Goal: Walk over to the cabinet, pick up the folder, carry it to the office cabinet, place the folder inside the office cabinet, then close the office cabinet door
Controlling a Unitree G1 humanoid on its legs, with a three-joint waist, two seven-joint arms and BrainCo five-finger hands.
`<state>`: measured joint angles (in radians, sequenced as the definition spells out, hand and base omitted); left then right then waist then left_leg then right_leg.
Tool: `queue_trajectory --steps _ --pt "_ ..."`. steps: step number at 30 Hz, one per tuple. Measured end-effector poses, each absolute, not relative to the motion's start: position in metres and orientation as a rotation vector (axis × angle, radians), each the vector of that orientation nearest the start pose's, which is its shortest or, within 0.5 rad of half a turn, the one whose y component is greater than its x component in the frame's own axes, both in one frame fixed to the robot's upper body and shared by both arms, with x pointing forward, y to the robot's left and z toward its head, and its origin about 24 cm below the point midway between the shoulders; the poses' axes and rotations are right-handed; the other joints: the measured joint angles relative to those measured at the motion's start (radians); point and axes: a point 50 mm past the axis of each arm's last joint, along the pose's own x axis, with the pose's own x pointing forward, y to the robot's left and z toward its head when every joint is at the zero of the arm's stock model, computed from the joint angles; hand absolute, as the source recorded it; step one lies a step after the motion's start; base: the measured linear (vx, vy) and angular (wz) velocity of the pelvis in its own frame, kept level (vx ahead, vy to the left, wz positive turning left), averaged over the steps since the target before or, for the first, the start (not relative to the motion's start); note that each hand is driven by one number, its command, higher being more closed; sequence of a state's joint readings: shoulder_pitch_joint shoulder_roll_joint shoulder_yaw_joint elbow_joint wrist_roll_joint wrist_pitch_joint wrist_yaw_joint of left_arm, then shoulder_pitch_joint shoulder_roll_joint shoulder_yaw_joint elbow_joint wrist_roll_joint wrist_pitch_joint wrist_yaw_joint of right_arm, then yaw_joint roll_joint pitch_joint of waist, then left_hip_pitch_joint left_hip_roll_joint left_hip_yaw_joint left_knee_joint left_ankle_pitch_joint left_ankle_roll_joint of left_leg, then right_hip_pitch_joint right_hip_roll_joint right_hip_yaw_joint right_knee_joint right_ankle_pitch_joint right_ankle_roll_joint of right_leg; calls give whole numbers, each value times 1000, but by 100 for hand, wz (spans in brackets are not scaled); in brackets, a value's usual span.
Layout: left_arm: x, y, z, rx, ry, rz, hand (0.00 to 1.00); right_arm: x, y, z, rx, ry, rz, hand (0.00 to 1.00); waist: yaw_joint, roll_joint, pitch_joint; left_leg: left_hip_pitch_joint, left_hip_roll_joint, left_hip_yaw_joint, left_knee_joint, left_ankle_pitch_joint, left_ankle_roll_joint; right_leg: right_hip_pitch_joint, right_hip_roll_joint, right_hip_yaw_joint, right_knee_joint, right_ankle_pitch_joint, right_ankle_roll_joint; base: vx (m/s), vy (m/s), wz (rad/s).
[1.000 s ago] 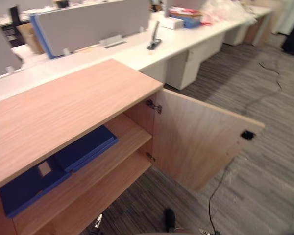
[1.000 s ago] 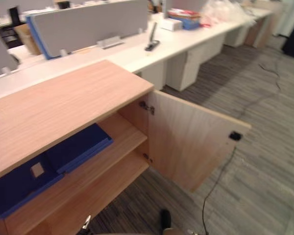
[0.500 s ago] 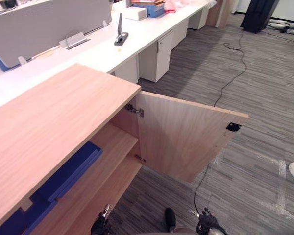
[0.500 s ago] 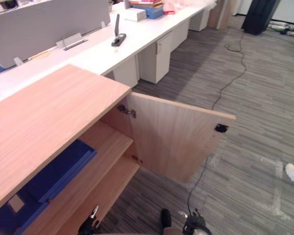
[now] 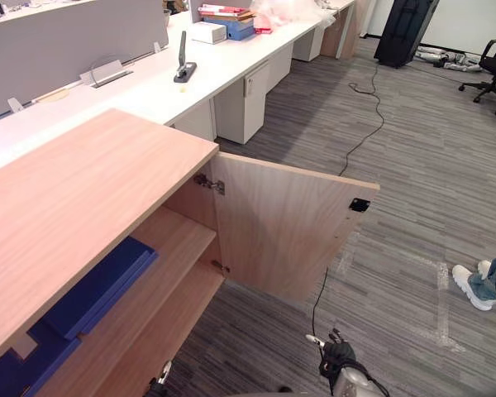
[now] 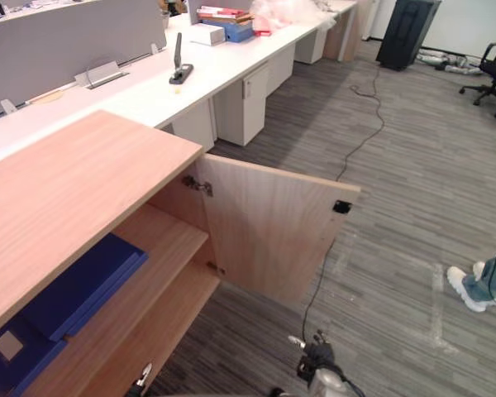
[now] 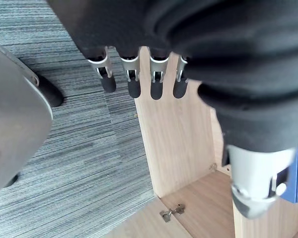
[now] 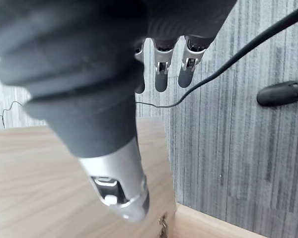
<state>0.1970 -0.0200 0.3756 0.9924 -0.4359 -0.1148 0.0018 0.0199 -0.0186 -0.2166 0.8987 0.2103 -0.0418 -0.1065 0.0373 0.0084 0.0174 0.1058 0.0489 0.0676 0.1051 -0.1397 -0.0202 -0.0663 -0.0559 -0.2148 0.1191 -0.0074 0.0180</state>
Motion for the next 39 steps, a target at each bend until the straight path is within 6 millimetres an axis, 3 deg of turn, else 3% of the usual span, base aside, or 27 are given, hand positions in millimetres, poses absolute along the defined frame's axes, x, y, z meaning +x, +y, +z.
queue_trajectory --steps 8,12,17,22,27,31,39 --pt "47 207 -164 -507 993 680 0 182 -223 -107 150 676 -446 0 -2 -6 -21 -6 -10 -22 -33 22 0 63 22 13 -189 120 -6 -55 1 -6" --pt "36 217 -163 -479 1008 701 0 221 -250 -67 114 475 -496 0 -3 -14 -16 -4 -24 -23 -35 23 2 64 14 29 -209 140 -4 -117 44 -9" --pt "22 229 -161 -470 1016 747 0 269 -293 -2 12 236 -565 0 1 -16 -14 -3 -39 -63 -49 28 9 57 8 31 -209 145 -1 -49 19 -1" --pt "15 232 -161 -515 1004 804 0 306 -312 39 -15 151 -582 0 9 -15 -12 -3 -42 -82 -49 31 11 56 6 22 -204 146 -1 40 16 5" --pt "15 238 -159 -531 980 832 0 330 -318 63 -1 138 -570 0 14 -12 3 -19 -57 -122 -46 41 20 62 -11 -10 -203 146 0 3 39 25" --pt "14 241 -159 -557 963 863 0 355 -315 97 -5 98 -526 0 33 1 55 -38 -81 -158 -45 59 30 61 -37 -42 -203 149 4 -61 48 25" --pt "5 245 -158 -610 941 943 0 363 -322 120 56 57 -551 0 48 21 107 -53 -89 -207 -44 76 27 67 -48 -86 -203 149 5 -17 2 18"
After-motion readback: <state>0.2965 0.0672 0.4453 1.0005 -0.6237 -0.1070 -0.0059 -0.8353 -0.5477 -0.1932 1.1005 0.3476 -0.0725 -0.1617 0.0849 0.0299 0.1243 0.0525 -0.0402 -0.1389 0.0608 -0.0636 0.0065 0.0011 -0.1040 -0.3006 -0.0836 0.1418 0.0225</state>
